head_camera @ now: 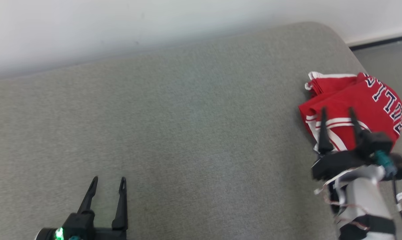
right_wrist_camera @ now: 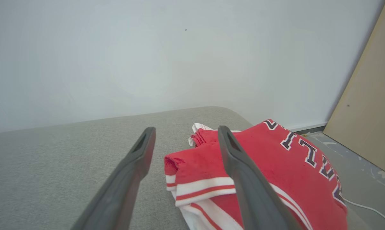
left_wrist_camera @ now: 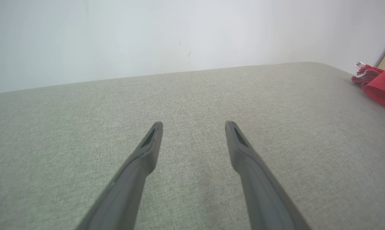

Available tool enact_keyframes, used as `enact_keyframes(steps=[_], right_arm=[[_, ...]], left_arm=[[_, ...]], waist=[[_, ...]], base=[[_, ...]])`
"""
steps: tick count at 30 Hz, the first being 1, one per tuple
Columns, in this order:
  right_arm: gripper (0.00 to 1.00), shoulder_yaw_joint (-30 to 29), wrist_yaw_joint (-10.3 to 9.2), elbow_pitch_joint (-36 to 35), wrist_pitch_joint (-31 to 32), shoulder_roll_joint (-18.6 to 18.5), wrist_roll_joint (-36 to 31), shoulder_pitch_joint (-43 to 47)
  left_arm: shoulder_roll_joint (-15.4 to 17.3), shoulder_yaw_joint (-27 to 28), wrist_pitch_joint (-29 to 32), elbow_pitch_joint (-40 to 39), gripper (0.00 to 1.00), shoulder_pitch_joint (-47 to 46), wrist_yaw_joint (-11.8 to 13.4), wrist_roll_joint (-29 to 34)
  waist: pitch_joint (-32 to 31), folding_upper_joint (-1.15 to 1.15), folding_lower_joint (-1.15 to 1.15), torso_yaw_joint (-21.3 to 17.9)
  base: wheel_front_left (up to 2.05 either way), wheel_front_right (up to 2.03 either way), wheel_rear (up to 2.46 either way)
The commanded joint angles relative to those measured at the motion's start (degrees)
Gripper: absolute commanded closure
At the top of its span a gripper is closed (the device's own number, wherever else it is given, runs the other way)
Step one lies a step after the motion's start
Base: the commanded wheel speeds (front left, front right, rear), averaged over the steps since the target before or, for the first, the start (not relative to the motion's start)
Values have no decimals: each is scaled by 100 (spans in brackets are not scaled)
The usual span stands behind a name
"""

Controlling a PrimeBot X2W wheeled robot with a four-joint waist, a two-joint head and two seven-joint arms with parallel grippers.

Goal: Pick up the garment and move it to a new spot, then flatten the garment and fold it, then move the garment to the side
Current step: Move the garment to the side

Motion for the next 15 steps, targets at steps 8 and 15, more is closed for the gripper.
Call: enact_keyframes(steps=[8, 15], right_arm=[[0, 770, -17, -365, -2, 178, 417, 1044], [0, 1220, -17, -411, -2, 177, 645, 1593]], left_arm=[[-18, 365, -15, 100, 0, 553, 189, -214], [-21, 578, -15, 169, 0, 778, 249, -294]], waist=[[-703, 0, 1, 553], [-982, 0, 1, 873]], base=[[0, 0, 0], [0, 0, 0]])
